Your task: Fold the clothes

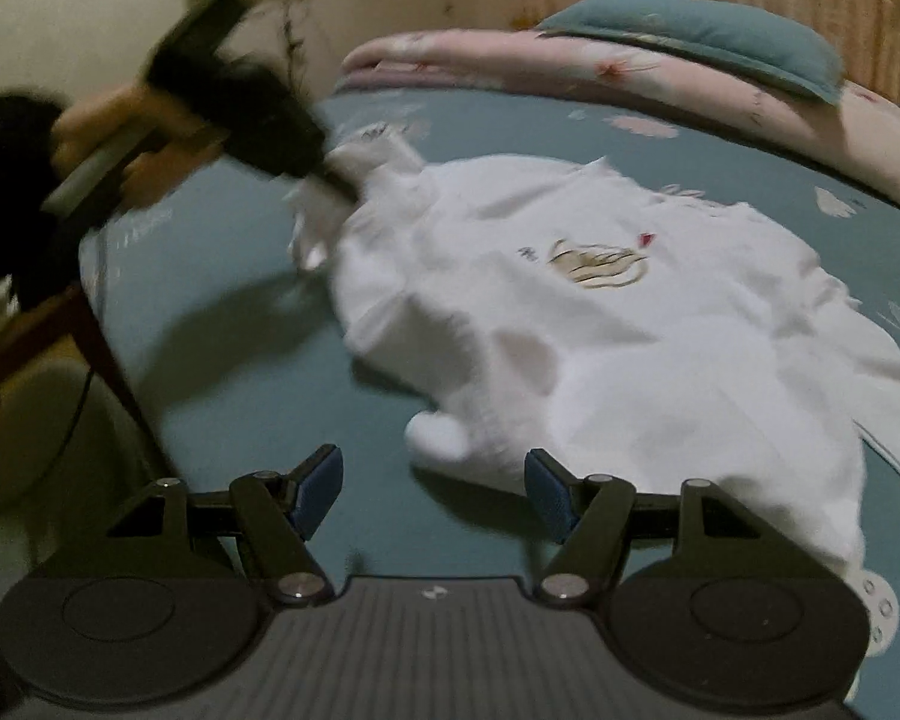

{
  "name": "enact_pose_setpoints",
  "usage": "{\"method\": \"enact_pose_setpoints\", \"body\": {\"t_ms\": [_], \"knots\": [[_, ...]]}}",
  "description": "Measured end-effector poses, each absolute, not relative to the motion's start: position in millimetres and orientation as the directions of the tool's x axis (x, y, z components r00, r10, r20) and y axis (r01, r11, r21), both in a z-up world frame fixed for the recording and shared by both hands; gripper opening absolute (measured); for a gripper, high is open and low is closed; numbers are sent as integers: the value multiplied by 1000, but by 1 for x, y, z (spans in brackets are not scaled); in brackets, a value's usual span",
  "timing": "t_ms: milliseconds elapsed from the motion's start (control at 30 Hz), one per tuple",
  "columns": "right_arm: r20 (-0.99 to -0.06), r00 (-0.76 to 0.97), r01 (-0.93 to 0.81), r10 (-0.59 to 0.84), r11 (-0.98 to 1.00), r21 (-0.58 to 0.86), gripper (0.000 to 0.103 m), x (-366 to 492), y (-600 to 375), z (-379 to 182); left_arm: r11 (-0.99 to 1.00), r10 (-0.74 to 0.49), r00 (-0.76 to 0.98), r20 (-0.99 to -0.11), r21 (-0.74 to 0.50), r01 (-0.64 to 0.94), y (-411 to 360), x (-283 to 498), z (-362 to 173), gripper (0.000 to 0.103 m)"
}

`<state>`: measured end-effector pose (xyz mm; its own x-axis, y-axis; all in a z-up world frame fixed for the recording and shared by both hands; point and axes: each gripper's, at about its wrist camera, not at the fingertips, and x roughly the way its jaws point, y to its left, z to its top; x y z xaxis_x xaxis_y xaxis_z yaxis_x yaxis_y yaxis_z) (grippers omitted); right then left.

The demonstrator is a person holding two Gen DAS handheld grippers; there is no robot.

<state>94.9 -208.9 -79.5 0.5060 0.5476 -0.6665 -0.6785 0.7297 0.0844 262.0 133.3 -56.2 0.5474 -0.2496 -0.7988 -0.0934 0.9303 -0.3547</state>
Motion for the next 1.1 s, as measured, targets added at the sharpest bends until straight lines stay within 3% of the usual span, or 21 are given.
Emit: {"method": "enact_pose_setpoints", "body": {"t_ms": [167, 433, 533, 733, 833, 967, 1100], "knots": [[-696, 522, -667, 494, 744, 27, 72, 118, -198, -92, 929, -267, 520, -811, -361, -87, 130, 287, -79, 2], [-710, 509, -593, 486, 796, 121, 71, 168, -209, -91, 903, -324, 515, -794, -422, -84, 136, 300, -95, 3], [-704, 553, -605, 446, 796, 29, 71, 148, -200, -82, 900, -334, 516, -789, -430, -75, 138, 302, -97, 3], [-654, 698, -588, 292, 755, -291, 71, 101, -163, -89, 889, -355, 519, -777, -452, -68, 144, 304, -99, 4], [-625, 743, -569, 240, 717, -402, 67, 88, -148, -98, 887, -361, 521, -773, -457, -63, 145, 303, -100, 4], [-586, 784, -564, 206, 631, -533, 52, 77, -130, -110, 890, -362, 520, -774, -453, -55, 144, 304, -100, 4], [-584, 797, -549, 155, 588, -594, 11, 84, -126, -115, 904, -340, 519, -784, -426, -50, 139, 303, -96, 4]]}}
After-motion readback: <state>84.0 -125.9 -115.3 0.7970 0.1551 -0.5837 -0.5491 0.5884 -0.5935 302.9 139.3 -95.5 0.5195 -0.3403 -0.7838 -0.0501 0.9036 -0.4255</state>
